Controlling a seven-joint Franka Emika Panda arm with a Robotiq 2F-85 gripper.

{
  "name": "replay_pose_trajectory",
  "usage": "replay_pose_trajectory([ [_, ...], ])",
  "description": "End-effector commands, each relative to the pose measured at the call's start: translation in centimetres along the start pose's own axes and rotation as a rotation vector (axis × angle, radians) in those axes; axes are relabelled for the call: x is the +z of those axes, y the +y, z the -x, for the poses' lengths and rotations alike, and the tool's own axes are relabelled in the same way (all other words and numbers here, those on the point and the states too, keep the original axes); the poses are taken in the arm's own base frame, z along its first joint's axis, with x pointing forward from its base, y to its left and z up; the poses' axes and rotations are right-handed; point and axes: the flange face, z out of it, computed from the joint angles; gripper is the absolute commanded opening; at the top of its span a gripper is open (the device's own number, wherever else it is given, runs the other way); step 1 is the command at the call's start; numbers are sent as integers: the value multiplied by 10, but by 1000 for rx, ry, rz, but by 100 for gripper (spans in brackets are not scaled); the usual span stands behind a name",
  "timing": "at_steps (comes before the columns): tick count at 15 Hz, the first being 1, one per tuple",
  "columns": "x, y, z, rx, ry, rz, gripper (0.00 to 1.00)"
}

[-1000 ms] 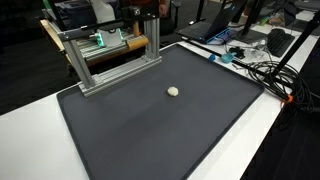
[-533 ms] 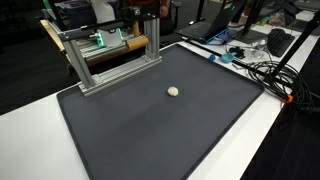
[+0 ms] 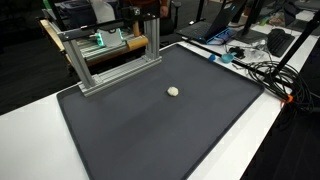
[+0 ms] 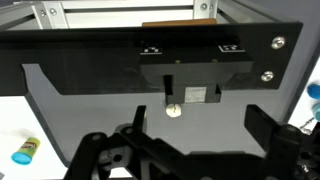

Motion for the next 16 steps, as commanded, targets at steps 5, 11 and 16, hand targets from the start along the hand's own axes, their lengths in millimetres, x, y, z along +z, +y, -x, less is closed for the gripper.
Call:
replay_pose_trajectory([
  [5,19,7,2,44,-46,2,100],
  [11,18,-3,4,32,-46,18,98],
  [16,19,-7,5,75,-61,-13,99],
])
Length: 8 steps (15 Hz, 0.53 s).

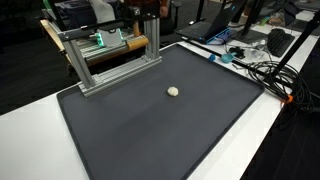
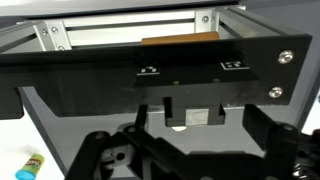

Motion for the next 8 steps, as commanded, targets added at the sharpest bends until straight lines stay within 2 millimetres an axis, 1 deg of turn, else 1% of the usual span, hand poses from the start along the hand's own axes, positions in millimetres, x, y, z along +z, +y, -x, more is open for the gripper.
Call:
replay_pose_trajectory([
  [1,-1,0,0,10,-2,-5,98],
  [2,-1,0,0,15,-2,-11,100],
  [8,-1,0,0,20,-3,-15,100],
])
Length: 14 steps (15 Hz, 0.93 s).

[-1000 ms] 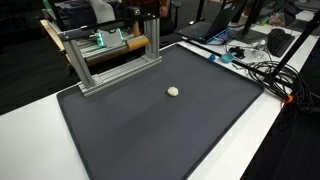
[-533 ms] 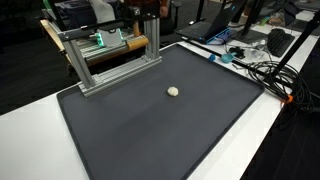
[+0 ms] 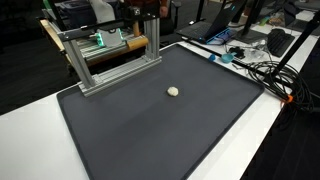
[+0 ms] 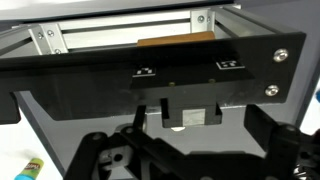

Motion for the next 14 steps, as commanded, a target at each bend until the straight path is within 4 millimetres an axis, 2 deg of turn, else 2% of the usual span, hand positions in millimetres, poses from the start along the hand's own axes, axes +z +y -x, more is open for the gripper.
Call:
replay_pose_trajectory([
  [1,1,0,1,-18,-13,15,100],
  [3,2,1,2,-32,-24,13,100],
  [7,4,1,6,-49,-59,5,86],
  [8,4,1,7,-48,-66,11,75],
  [9,4,2,8,-45,-72,16,76],
  [12,2,4,10,-27,-93,28,53],
  [13,3,4,10,-24,-97,29,36],
  [14,2,2,9,-22,-91,25,29],
])
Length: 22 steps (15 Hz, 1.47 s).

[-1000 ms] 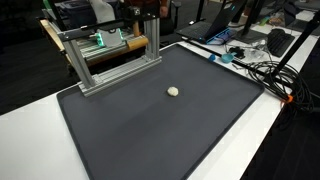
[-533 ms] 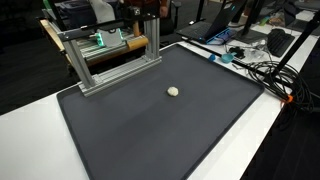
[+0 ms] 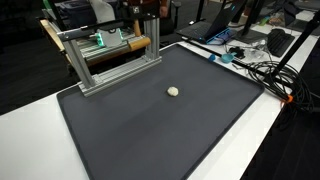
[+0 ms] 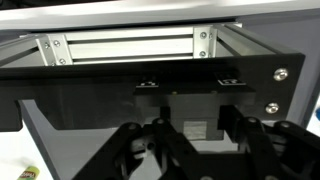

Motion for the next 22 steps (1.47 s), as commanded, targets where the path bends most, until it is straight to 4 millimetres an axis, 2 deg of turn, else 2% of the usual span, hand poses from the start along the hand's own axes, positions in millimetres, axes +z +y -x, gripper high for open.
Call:
replay_pose_trajectory([
  [1,0,1,3,15,-30,6,27],
  [8,0,-6,-2,-19,-35,-5,27],
  [9,0,-7,-2,-46,-46,-17,76],
  [10,0,-8,-3,-59,-52,-23,74],
  [11,0,-8,-3,-85,-63,-34,44],
  [12,-1,-9,-4,-110,-67,-39,38],
  [14,-3,-5,-10,-141,-78,-53,31],
  [15,-4,-3,-13,-158,-89,-63,24],
  [16,-4,-3,-15,-174,-99,-72,21],
  [20,0,-6,-23,-194,-111,-88,21],
  [22,3,-7,-28,-147,-97,-79,21],
])
